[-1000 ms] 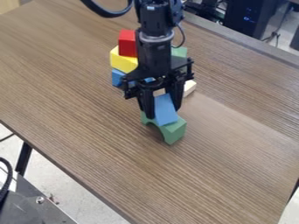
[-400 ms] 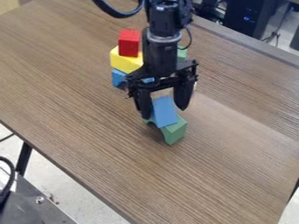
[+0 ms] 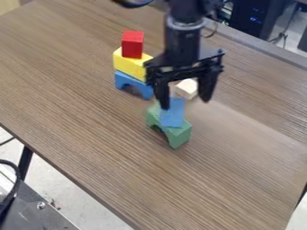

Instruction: Take the blue cube and put it on top of the grreen cube

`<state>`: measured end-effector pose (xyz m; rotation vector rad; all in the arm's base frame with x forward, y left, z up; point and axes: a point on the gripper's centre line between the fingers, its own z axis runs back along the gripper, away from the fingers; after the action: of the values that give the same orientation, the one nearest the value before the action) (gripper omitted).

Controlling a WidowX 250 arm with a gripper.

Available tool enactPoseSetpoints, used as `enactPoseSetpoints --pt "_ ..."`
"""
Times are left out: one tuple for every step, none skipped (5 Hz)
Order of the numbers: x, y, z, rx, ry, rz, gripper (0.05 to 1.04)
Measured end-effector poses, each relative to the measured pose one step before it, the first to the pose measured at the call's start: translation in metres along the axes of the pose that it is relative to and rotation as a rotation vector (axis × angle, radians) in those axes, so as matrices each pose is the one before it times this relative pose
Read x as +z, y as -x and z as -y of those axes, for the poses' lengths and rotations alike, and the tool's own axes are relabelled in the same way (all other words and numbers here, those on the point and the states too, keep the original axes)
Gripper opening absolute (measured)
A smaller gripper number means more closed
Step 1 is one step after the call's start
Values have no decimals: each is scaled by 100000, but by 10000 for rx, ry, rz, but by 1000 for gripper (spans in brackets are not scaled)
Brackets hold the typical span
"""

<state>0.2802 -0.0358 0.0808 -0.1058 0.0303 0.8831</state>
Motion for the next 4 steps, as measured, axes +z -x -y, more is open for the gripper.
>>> enactPoseSetpoints --pt "2103 1045 1277 -2161 488 130 999" --pt "1956 554 1551 -2428 -328 133 999" --pt "-540 193 586 -1524 -533 -417 999" --pt "-644 -134 566 -1734 -141 77 999"
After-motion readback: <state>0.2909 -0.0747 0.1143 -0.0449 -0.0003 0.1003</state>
